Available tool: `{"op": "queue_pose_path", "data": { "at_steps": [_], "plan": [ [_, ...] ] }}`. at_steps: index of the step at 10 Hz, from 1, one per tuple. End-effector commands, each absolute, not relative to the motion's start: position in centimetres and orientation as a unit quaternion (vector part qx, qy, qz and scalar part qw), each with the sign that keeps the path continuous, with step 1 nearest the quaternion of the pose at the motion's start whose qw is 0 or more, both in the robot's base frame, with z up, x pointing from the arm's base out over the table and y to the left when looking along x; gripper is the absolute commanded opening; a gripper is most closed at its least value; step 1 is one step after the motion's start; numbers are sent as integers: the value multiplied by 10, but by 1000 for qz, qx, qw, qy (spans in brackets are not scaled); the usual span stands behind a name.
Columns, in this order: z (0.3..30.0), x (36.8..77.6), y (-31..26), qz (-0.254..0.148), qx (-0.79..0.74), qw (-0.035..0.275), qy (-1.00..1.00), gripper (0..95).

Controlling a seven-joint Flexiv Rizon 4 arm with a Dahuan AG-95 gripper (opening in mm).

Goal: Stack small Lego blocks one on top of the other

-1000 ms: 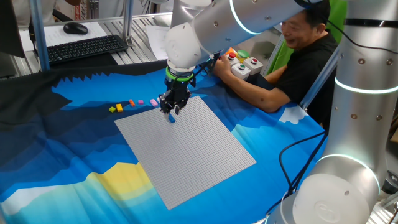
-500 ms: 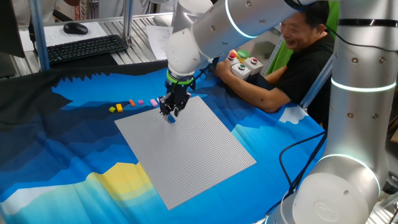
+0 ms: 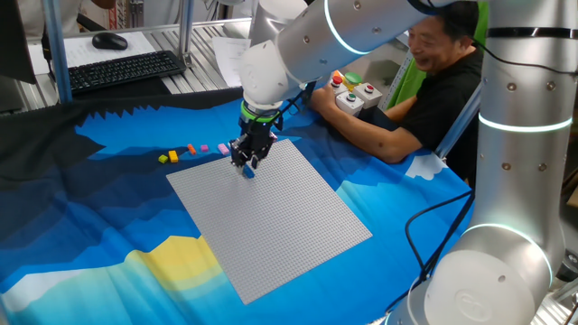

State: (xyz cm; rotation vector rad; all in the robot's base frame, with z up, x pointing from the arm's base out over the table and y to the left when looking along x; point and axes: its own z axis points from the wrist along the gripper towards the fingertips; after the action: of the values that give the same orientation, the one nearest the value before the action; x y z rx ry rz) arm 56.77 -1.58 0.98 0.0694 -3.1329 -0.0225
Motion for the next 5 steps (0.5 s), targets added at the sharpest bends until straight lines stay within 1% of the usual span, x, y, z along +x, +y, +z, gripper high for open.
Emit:
{"op": "queue_pose_path", "data": {
  "at_steps": [1, 5],
  "plan": [
    [10, 567, -16, -8, 23, 5, -1000, 190],
    [9, 567, -16, -8, 23, 4, -1000, 190]
  ]
}}
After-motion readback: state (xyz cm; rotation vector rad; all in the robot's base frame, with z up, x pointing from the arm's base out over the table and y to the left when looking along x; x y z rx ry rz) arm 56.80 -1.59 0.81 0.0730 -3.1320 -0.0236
